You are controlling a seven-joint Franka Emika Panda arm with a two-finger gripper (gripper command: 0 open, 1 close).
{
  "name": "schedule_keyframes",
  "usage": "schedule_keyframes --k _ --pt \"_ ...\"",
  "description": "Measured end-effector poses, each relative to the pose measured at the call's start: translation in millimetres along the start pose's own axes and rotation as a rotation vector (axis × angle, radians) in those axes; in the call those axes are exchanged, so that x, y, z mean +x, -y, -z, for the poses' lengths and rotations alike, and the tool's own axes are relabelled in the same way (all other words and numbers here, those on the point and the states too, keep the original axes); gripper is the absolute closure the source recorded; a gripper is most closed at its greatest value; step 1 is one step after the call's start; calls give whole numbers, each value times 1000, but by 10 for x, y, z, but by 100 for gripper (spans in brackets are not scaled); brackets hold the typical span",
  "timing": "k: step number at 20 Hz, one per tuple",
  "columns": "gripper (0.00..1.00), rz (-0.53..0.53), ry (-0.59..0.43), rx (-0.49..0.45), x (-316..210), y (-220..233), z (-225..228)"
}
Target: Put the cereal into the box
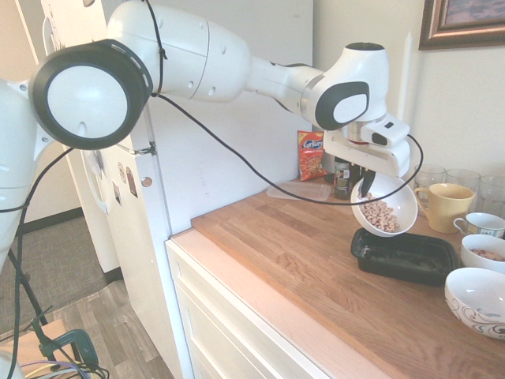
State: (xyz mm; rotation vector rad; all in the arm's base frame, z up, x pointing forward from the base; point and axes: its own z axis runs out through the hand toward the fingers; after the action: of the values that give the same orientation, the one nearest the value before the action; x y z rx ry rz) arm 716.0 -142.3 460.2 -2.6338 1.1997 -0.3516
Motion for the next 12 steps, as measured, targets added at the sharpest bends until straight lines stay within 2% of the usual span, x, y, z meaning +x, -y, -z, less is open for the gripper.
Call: schedule_keyframes --k 8,12 --pt "100 -73 129 118 317 -193 -119" --pt "100 -112 220 215 370 -320 -168"
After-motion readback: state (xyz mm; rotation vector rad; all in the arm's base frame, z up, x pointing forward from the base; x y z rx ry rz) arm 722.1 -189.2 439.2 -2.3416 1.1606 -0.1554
